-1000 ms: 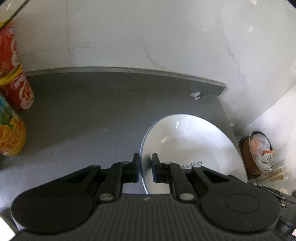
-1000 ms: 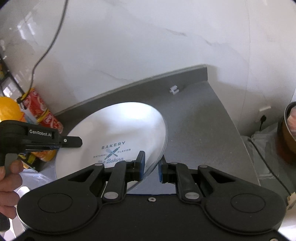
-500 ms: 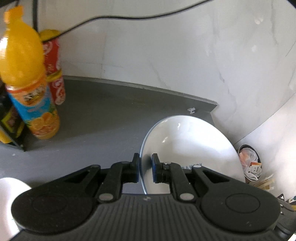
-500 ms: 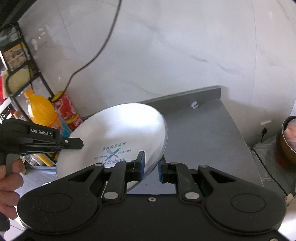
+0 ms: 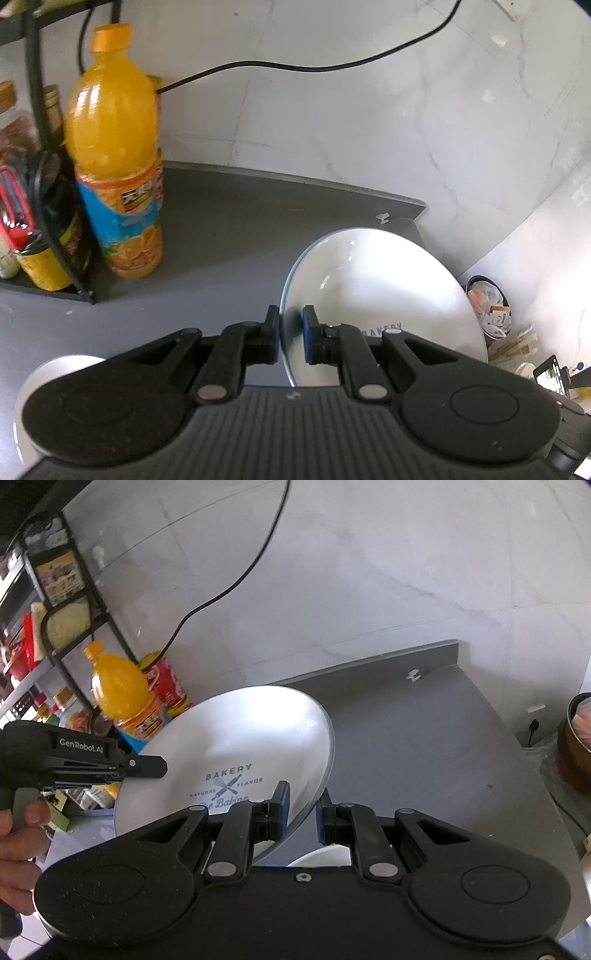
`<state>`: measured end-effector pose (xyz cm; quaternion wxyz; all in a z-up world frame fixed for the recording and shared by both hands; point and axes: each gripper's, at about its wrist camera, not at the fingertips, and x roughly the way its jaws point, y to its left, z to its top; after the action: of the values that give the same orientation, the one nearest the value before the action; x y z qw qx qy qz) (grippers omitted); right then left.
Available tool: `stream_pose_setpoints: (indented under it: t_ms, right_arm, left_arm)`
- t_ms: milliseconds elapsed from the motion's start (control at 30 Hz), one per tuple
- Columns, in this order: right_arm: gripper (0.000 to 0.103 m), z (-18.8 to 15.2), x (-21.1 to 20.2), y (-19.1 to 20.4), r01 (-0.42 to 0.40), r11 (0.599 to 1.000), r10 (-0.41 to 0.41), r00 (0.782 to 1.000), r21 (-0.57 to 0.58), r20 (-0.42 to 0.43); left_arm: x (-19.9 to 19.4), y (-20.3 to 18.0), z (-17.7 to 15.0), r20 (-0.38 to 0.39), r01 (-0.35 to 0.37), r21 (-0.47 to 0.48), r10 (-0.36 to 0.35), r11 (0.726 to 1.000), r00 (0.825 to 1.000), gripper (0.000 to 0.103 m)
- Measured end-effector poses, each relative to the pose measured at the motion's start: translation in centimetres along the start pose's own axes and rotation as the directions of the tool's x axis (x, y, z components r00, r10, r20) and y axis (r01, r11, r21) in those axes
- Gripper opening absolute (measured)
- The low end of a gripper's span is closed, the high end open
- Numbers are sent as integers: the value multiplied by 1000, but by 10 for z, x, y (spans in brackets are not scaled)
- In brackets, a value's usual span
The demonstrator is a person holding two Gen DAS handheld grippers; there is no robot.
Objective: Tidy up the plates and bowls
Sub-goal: 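Lift the 'BAKERY' plate with both grippers and carry it over the plate stack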
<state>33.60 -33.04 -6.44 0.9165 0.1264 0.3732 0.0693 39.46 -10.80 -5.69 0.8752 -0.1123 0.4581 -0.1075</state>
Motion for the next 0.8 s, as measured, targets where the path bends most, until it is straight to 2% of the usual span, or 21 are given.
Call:
stream_pose_setpoints:
  t_ms: [533,633,800]
  right_arm:
    - [15,-44,16,74,-38,999,37,999,-15,-29]
    - [15,-54,20,87,-39,999,38,999,-25,-35]
    - [15,-68,26,104,-43,999,41,998,-23,-55]
  left_arm:
    - [-32,85,-22,10,-18,-49,18,999,1000,10]
    - [-36,106,-24,-7,-3,-79,2,997,1000,10]
    - [-41,129,-32,-6,-23,-78,23,997,1000,10]
